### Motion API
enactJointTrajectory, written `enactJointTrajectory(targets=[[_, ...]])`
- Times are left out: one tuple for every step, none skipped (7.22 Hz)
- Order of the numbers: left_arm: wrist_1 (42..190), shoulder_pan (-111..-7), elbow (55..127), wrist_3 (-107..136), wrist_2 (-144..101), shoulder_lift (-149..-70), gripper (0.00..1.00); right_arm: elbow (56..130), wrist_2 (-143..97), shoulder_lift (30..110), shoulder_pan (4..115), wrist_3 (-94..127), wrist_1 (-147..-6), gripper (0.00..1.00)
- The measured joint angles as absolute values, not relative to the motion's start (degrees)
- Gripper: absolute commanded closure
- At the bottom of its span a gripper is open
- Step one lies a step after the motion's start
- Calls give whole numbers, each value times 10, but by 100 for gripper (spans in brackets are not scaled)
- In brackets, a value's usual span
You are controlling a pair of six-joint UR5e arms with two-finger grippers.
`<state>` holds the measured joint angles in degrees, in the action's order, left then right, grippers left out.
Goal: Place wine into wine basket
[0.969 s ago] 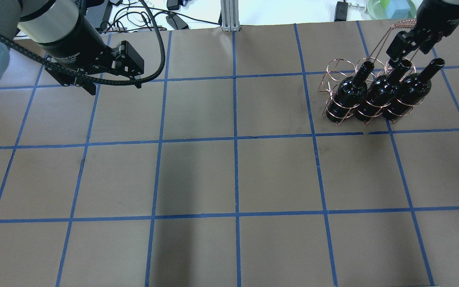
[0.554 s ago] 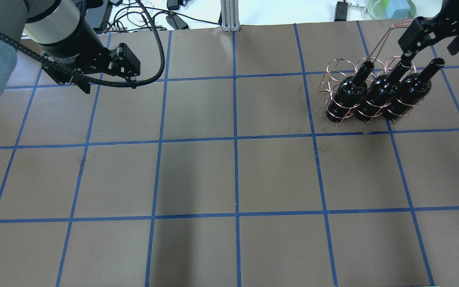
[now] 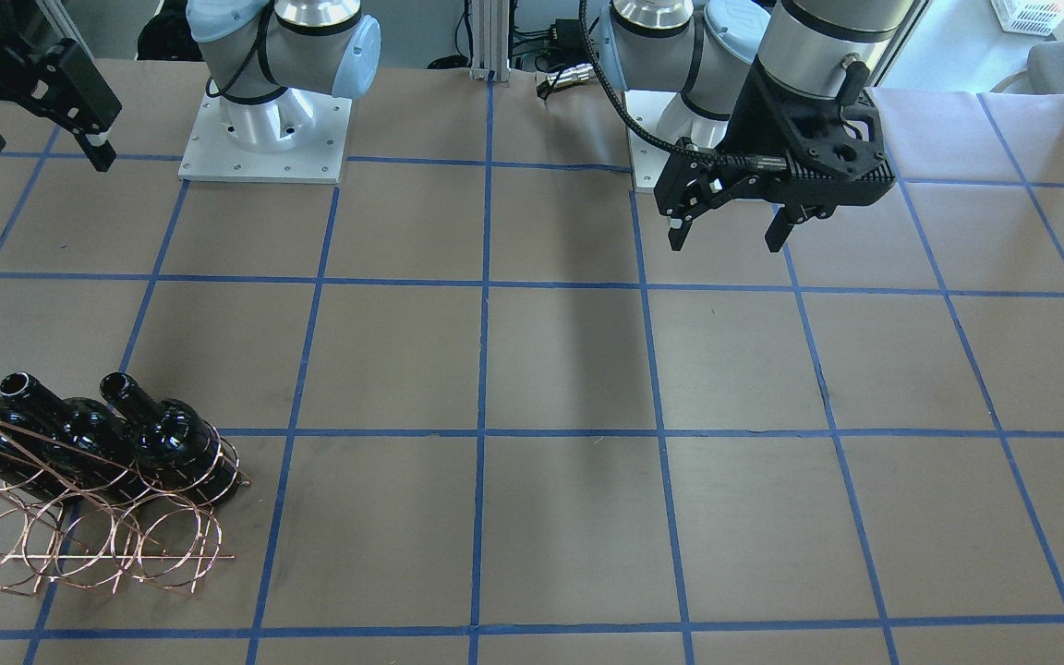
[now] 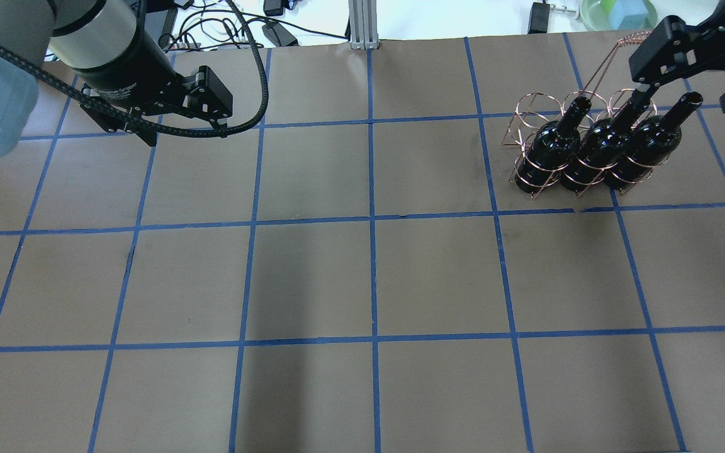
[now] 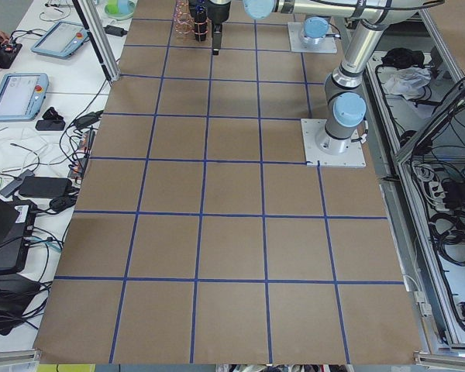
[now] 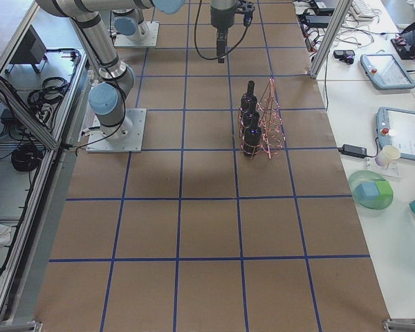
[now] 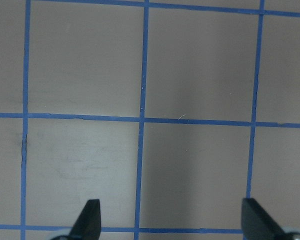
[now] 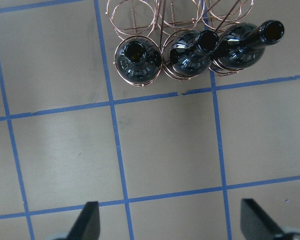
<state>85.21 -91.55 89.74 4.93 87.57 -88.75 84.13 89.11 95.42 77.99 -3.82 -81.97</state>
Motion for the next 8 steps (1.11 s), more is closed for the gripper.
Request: enactJointTrajectory(targets=[[852,-916,898,49,876,-887,0,842,889,954,797,-16,-820,0],[852,-916,898,49,876,-887,0,845,889,954,813,-6,-823,0],[853,-916,898,49,875,-887,0,851,889,956,823,-1,-824,0],[852,-916,900,49,874,-887,0,858,889,958,827,0,-825,0],[852,-915,902,49,875,-887,0,862,891,958,828,-2,-825,0],[852,-915,904,49,876,-887,0,865,893,957,829,-4,-825,0],[852,-915,904,49,878,-888,0,866,893,954,829,-5,-825,0],[852,-914,904,42,881,-888,0,866,893,952,829,-5,-826,0]])
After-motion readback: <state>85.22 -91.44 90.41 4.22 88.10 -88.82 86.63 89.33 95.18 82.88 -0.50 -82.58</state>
